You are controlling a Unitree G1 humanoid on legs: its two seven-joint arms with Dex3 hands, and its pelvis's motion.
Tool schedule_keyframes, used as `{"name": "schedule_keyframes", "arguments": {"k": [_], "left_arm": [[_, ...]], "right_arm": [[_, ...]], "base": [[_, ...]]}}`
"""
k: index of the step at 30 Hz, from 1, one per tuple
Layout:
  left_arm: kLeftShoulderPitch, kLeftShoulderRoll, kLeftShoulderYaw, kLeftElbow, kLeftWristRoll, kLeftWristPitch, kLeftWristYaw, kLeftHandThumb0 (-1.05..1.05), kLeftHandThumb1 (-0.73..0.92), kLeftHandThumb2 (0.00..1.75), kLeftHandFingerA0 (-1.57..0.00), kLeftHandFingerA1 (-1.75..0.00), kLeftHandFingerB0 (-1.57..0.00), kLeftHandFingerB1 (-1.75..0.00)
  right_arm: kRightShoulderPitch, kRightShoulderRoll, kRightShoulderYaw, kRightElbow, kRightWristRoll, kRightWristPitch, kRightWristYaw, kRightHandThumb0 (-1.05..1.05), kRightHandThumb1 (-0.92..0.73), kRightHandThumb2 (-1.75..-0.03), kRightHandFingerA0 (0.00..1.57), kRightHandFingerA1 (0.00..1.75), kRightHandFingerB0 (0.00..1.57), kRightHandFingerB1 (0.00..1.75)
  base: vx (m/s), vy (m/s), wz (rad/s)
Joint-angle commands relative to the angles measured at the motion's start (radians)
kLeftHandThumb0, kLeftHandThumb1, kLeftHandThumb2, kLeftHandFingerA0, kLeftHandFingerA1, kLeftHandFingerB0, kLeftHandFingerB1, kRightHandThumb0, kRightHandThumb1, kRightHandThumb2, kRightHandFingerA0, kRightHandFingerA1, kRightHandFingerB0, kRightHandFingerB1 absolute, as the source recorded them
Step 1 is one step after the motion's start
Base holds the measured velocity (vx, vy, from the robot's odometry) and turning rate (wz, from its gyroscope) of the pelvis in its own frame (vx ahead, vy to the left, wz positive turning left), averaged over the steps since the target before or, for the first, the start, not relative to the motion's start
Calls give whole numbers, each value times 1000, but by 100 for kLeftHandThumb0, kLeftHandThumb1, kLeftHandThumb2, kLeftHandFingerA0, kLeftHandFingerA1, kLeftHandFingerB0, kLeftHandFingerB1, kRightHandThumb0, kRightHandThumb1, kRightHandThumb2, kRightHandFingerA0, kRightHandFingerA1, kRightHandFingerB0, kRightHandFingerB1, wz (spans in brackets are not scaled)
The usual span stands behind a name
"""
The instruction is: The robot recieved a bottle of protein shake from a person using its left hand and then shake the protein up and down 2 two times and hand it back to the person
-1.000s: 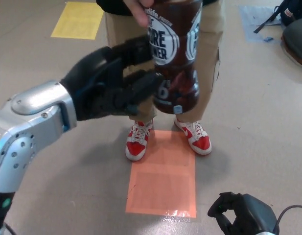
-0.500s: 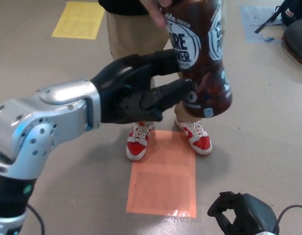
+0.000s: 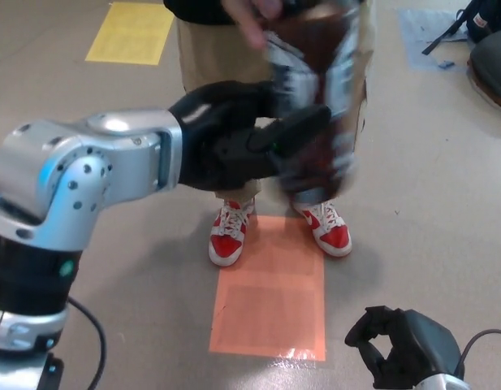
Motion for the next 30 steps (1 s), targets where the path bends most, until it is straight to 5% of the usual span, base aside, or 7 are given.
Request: {"name": "schedule_keyframes", "arguments": {"k": [1,13,14,15,18,23,30], "left_arm": [[-15,-17,33,50,76,-5,39,-80,47,83,0,-1,0,0],[-8,-81,67,168,232,-180,112,-74,45,80,0,-6,0,-5],[17,-95,47,141,291,-232,168,-63,46,78,-22,-48,0,-17],[41,-107,28,121,339,-290,205,-43,70,62,-63,-45,-14,-27],[104,-123,-17,97,439,-452,255,-16,87,66,-111,-54,-49,-38],[152,-122,-35,111,507,-608,274,-22,86,67,-115,-66,-75,-59],[167,-107,-32,140,529,-664,258,-18,88,65,-106,-82,-68,-97]], "right_arm": [[-6,-8,-3,12,-10,-2,-14,-47,-53,-117,103,104,90,87],[-18,-1,-25,13,1,-1,0,-48,-53,-114,104,108,91,87],[-17,-3,-23,14,-6,-5,-8,-48,-54,-115,105,110,91,88],[-18,-5,-21,14,-10,-7,-9,-48,-56,-116,106,111,90,88],[-16,-4,-21,14,-11,-1,-3,-49,-53,-114,104,109,90,88],[-18,-3,-24,13,-8,-1,-7,-47,-52,-114,109,113,92,88],[-10,-8,-30,15,-4,-13,-5,-49,-51,-113,107,113,91,88]], "base": [[0,0,0],[0,0,0],[0,0,0],[0,0,0],[0,0,0],[0,0,0],[0,0,0]]}}
